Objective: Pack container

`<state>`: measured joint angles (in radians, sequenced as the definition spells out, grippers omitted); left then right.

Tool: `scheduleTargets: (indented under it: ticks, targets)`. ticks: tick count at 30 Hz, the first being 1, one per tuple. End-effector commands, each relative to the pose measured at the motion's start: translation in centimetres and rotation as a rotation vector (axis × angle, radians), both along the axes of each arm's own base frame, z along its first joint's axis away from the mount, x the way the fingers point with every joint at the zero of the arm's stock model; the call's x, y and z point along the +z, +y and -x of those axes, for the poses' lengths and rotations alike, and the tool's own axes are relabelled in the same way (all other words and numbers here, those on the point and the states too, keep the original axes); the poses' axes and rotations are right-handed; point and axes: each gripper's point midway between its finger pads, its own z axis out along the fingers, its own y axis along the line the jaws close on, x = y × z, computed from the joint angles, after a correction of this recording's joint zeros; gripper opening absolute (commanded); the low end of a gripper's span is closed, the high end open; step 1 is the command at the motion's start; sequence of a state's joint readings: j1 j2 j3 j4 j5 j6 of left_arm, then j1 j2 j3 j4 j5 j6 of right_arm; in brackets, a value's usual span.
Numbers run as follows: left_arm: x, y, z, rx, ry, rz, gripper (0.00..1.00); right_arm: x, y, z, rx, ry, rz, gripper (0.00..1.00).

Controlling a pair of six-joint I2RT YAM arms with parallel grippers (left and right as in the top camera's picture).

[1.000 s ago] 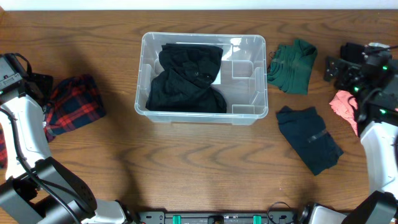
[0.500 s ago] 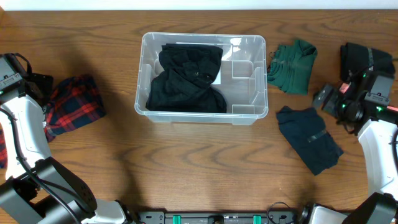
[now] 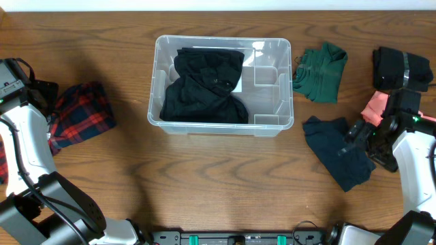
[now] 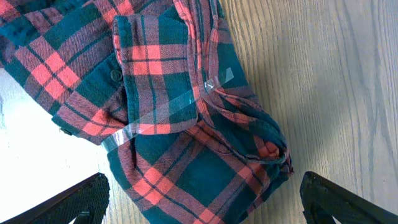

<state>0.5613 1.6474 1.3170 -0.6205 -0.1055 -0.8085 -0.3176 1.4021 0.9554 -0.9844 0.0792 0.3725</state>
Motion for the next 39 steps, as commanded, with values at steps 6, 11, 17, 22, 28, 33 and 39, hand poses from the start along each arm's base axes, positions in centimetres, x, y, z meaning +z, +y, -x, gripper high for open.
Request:
scheduleTargets:
  ticks: [6, 11, 17, 22, 28, 33, 39]
  targets:
    - [-0.3, 0.4, 0.3, 0.014, 0.013, -0.006, 0.98, 0.0, -0.9, 2.1, -0.146, 0.059, -0.002, 0.99]
    - [-0.3, 0.4, 0.3, 0.014, 0.013, -0.006, 0.98, -1.1, -0.9, 3.2, -0.167, 0.088, -0.019, 0.99]
    - [-0.3, 0.4, 0.3, 0.014, 0.013, -0.006, 0.98, -3.9, -0.4, 3.5, -0.177, 0.062, -0.046, 0.99]
    - [-0.3, 0.4, 0.3, 0.014, 0.013, -0.006, 0.98, -6.3, -1.0, 3.7, -0.208, 0.014, -0.028, 0.99]
    - [-0.3, 0.4, 0.2, 0.014, 0.013, -0.007, 0.98, -8.2, -1.9, 4.2, -0.259, -0.032, -0.019, 0.99]
    - [-0.3, 0.4, 0.3, 0.014, 0.013, -0.006, 0.98, -9.0, -1.1, 3.9, -0.235, -0.067, -0.065, 0.91]
    - [-0.3, 0.4, 0.3, 0.014, 0.013, -0.006, 0.98, -9.0, -0.9, 3.8, -0.209, -0.072, -0.079, 0.57]
